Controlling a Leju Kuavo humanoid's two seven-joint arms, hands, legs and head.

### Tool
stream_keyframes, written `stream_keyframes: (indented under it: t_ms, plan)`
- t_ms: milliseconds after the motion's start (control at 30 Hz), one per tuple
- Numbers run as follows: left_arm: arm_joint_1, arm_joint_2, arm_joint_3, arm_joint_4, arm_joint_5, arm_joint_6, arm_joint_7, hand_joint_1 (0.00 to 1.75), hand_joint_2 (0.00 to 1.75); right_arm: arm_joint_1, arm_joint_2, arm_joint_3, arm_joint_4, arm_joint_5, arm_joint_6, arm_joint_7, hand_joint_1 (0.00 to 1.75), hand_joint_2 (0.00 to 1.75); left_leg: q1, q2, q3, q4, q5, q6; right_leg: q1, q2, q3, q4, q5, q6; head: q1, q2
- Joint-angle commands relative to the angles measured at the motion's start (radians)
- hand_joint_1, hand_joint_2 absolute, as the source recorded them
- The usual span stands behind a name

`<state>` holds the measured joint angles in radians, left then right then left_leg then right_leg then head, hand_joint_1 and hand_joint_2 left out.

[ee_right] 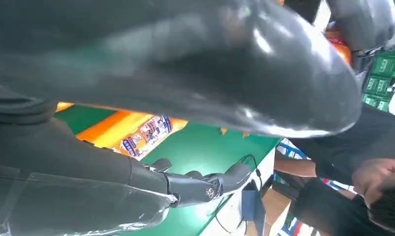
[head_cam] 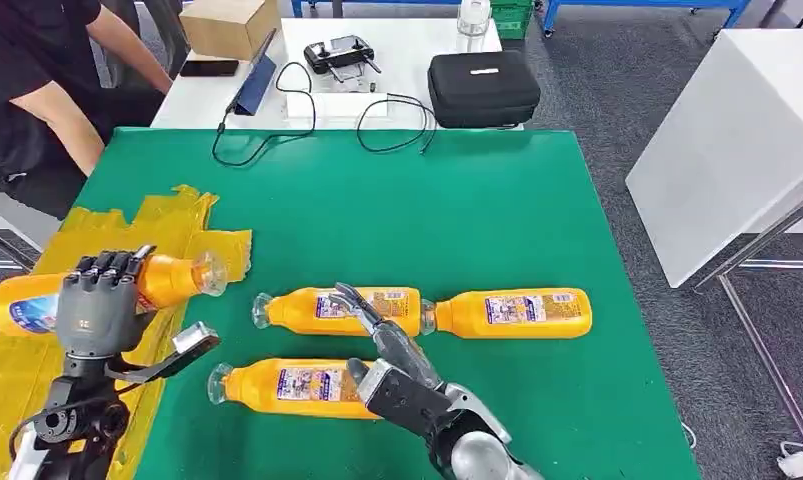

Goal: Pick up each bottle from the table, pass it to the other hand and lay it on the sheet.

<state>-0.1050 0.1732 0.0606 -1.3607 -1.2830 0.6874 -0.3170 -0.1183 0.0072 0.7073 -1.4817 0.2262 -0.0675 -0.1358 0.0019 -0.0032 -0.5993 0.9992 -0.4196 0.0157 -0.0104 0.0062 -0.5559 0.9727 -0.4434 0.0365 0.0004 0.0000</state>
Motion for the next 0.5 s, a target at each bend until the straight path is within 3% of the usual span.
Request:
stream_keyframes:
  t_ms: [33, 500]
  plan:
    - [-0.103, 0.119, -0.136, 0.349, 0.002, -0.101, -0.003, 1.75, 1.75, -0.037, -0.035, 0.034, 0.009, -0.014, 0.026, 0.012, 0.0, 0.0, 0.001, 0.0, 0.004, -0.001, 0.0, -0.001, 0.001, -0.001, 0.004, -0.001, 0.0, -0.001, 0.0, 0.0]
    - [-0.105, 0.138, -0.119, 0.451, 0.062, -0.141, -0.05, 1.75, 1.75, -0.014, -0.028, 0.04, -0.002, -0.012, 0.032, 0.016, 0.0, 0.0, 0.002, 0.0, 0.003, 0.0, -0.001, -0.002, 0.002, -0.001, 0.004, -0.001, -0.001, -0.001, 0.0, 0.0]
